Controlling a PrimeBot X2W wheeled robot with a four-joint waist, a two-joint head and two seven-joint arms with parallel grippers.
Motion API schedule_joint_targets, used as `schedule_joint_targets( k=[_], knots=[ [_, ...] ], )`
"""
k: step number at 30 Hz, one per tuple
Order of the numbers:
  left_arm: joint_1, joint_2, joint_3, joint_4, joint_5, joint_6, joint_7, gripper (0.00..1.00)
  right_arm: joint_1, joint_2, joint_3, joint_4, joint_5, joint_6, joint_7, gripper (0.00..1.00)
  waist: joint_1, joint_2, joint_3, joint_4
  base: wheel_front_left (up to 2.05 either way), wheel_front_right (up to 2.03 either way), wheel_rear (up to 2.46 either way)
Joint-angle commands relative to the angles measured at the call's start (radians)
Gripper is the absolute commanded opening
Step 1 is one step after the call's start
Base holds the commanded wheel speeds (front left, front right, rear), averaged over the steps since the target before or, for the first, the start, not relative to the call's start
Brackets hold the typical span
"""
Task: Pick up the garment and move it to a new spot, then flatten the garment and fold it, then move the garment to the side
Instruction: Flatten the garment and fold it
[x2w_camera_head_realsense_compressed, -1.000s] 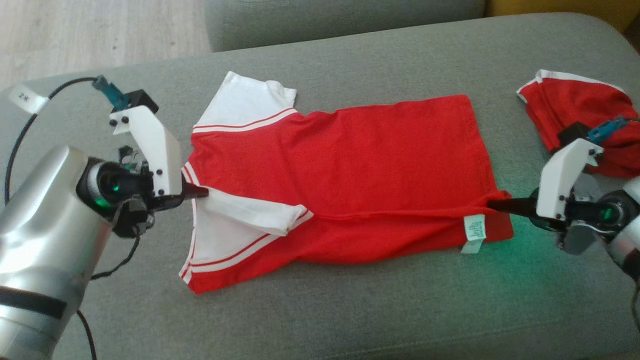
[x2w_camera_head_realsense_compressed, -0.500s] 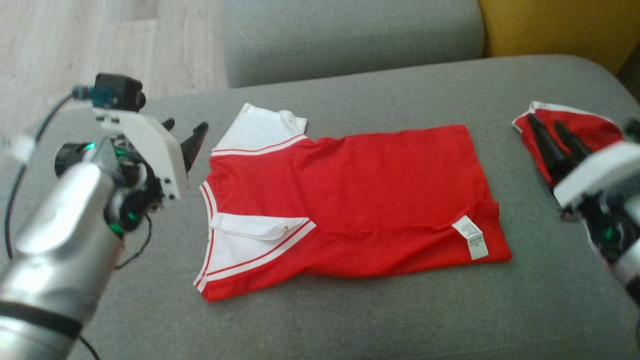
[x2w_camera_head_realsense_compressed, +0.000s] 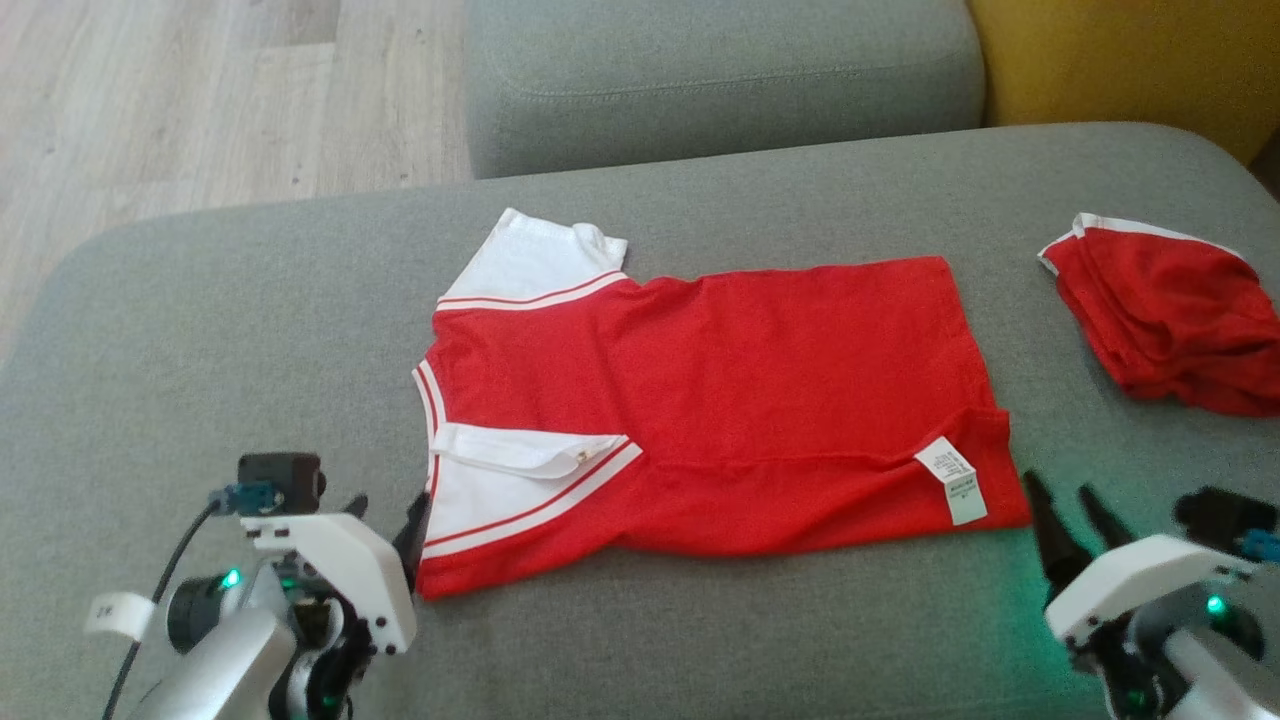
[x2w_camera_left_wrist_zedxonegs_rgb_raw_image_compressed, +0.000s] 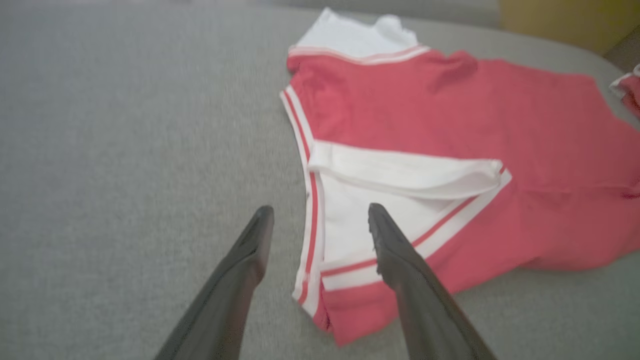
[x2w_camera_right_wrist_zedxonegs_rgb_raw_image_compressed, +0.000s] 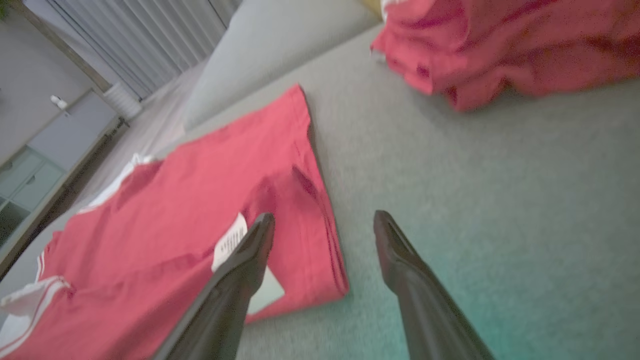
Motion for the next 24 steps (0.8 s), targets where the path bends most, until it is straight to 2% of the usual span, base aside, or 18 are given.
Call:
schedule_joint_targets(
  k=[1, 7, 16, 19, 20, 22, 23, 24],
  knots=[
    [-0.064, 0.036, 0.042, -0.007, -0.017, -0.010, 0.030, 1.00, -0.023, -0.008, 0.007, -0.006, -0.015, 0.007, 0.017, 1.00, 0.0000, -0.0001, 0.004, -0.001, 0.00, 0.00, 0.00],
    [-0.091, 0.012, 0.026, 0.089, -0.105, -0.079, 0.178, 1.00, -0.065, 0.056, -0.004, 0.088, -0.073, 0.007, 0.120, 1.00, 0.0000, -0.0001, 0.016, -0.007, 0.00, 0.00, 0.00],
    [-0.151, -0.008, -0.004, 0.186, -0.166, -0.156, 0.337, 1.00, -0.129, 0.121, -0.011, 0.171, -0.143, 0.007, 0.192, 1.00, 0.0000, -0.0001, 0.024, -0.018, 0.00, 0.00, 0.00],
    [-0.168, -0.019, -0.017, 0.222, -0.173, -0.165, 0.379, 1.00, -0.133, 0.134, -0.011, 0.180, -0.151, 0.007, 0.215, 1.00, 0.0000, -0.0001, 0.025, -0.021, 0.00, 0.00, 0.00],
    [-0.175, -0.021, -0.021, 0.234, -0.172, -0.165, 0.388, 1.00, -0.134, 0.137, -0.012, 0.180, -0.152, 0.007, 0.219, 0.89, 0.0000, -0.0001, 0.026, -0.022, 0.00, 0.00, 0.00],
    [-0.189, -0.027, -0.026, 0.259, -0.173, -0.168, 0.401, 1.00, -0.135, 0.144, -0.010, 0.176, -0.152, 0.007, 0.230, 0.38, 0.0000, -0.0001, 0.027, -0.024, 0.00, 0.00, 0.00],
    [-0.195, -0.030, -0.028, 0.269, -0.174, -0.174, 0.406, 0.78, -0.135, 0.145, -0.010, 0.172, -0.152, 0.007, 0.231, 0.00, 0.0000, -0.0001, 0.026, -0.025, 0.00, 0.00, 0.00],
    [-0.201, -0.033, -0.026, 0.279, -0.176, -0.176, 0.404, 0.39, -0.135, 0.145, -0.011, 0.168, -0.153, 0.007, 0.228, 0.00, 0.0000, -0.0001, 0.026, -0.026, 0.00, 0.00, 0.00]
  ],
)
